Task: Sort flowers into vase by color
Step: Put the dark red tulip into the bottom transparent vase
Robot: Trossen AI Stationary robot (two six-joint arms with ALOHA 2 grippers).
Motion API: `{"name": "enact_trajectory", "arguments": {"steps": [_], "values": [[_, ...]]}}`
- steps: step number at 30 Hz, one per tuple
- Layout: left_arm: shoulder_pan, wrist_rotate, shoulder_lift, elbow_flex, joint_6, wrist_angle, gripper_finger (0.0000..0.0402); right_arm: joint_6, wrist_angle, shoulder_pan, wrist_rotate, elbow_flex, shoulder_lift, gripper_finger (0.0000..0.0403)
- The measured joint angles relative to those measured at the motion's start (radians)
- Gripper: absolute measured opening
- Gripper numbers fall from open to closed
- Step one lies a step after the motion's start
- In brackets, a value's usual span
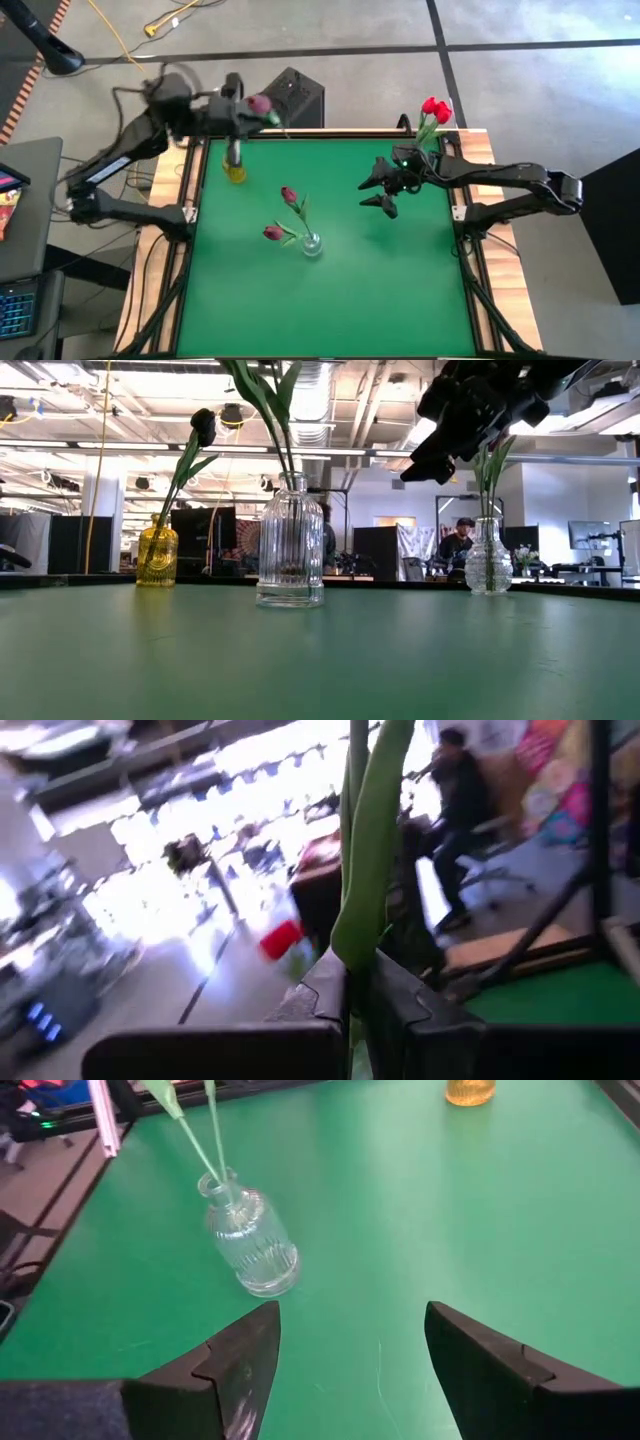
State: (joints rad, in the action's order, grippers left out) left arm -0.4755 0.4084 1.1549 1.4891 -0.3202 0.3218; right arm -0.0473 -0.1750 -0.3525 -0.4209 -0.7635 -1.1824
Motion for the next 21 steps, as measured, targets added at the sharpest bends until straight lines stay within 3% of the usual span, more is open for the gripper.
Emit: {"name": "enact_trajectory", "arguments": {"steps": [5,14,17,21], "values": [[0.136,0.008,-0.097,-0.037,-0.001,-0.058,0.0,0.056,0.009,0.067,0.092,0.0,0.0,0.0276],[0.394,0.069,-0.151,-0.281,0.139,-0.527,0.0,0.157,0.075,0.145,0.15,0.0,0.0,0.0276],[0.442,0.032,-0.131,-0.329,0.149,-0.52,0.0,0.185,0.08,0.173,0.184,0.0,0.0,0.0276],[0.483,-0.1,-0.087,-0.381,0.152,-0.462,0.0,0.205,0.075,0.228,0.226,0.0,0.0,0.0276]]}}
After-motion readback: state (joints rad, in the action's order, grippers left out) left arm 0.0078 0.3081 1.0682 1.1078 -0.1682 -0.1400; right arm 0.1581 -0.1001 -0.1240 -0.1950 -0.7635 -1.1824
